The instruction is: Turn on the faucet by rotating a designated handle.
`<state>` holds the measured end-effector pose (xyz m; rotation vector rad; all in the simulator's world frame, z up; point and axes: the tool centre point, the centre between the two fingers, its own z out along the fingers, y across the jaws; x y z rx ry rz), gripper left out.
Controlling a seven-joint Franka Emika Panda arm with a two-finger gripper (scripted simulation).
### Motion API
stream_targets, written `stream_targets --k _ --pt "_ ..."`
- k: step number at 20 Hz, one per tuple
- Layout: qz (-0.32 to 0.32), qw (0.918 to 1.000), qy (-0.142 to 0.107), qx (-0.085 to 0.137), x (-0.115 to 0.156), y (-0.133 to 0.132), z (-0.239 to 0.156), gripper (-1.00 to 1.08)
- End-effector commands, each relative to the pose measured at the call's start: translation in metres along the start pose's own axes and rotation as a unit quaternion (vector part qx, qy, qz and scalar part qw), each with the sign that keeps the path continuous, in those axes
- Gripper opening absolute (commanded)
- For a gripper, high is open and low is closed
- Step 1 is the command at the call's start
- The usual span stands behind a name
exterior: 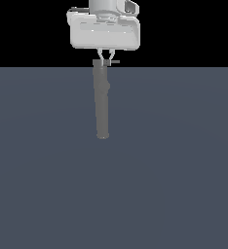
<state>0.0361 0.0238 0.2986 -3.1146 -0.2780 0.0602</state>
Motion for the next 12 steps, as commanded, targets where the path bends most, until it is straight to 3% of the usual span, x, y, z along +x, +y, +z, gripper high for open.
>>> stream_targets --k 1,12 --pt "0.006 0.9999 0.012 -0.004 0.016 0.014 -0.001 -1.00" --pt "0.020 0.9996 0.019 -0.008 0.042 0.042 -0.004 -1.00"
